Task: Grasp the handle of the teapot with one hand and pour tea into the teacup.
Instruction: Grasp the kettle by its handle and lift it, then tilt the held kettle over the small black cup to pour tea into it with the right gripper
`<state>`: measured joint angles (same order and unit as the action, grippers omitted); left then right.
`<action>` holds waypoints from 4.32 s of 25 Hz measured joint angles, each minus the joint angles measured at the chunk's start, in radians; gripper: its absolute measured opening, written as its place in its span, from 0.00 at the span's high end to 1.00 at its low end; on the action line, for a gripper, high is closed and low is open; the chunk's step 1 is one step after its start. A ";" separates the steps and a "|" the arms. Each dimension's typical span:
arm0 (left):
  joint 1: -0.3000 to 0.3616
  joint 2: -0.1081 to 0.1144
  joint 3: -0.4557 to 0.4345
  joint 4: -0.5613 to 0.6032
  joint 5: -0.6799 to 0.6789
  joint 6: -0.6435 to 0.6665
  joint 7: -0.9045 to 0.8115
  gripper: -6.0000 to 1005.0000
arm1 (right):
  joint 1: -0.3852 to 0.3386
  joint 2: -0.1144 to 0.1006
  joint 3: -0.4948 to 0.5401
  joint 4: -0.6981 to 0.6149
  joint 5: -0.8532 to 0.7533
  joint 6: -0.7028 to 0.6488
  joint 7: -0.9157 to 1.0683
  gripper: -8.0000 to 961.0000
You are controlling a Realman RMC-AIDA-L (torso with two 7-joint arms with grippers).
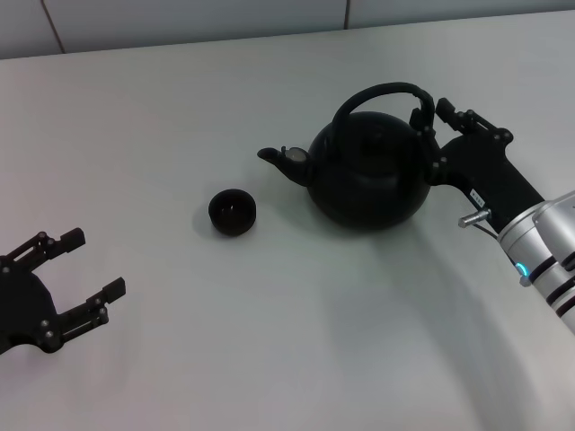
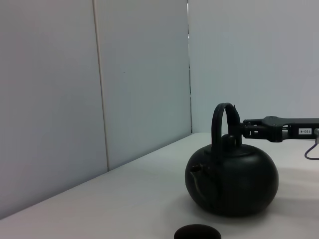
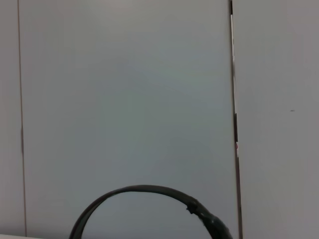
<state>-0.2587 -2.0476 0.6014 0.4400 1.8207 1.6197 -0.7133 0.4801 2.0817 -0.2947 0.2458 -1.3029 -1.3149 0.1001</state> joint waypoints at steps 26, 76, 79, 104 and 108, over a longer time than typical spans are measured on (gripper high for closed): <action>0.001 -0.008 0.000 0.002 0.000 0.011 0.005 0.21 | 0.059 -0.002 -0.001 -0.126 -0.009 -0.005 0.182 0.90; -0.009 -0.019 -0.011 -0.009 -0.012 0.003 0.014 0.22 | 0.249 -0.003 -0.232 -0.502 -0.329 0.123 0.308 0.90; -0.016 -0.020 -0.011 -0.010 -0.012 0.003 0.015 0.22 | 0.252 -0.003 -0.264 -0.519 -0.329 0.130 0.290 0.90; -0.013 -0.019 -0.012 -0.010 -0.028 0.006 0.010 0.22 | 0.293 0.001 -0.336 -0.526 -0.326 0.169 0.166 0.90; -0.013 -0.019 -0.012 -0.010 -0.028 0.006 0.009 0.22 | 0.294 0.001 -0.345 -0.526 -0.326 0.169 0.166 0.90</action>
<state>-0.2716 -2.0666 0.5890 0.4295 1.7930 1.6259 -0.7045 0.7742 2.0829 -0.6401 -0.2806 -1.6290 -1.1460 0.2660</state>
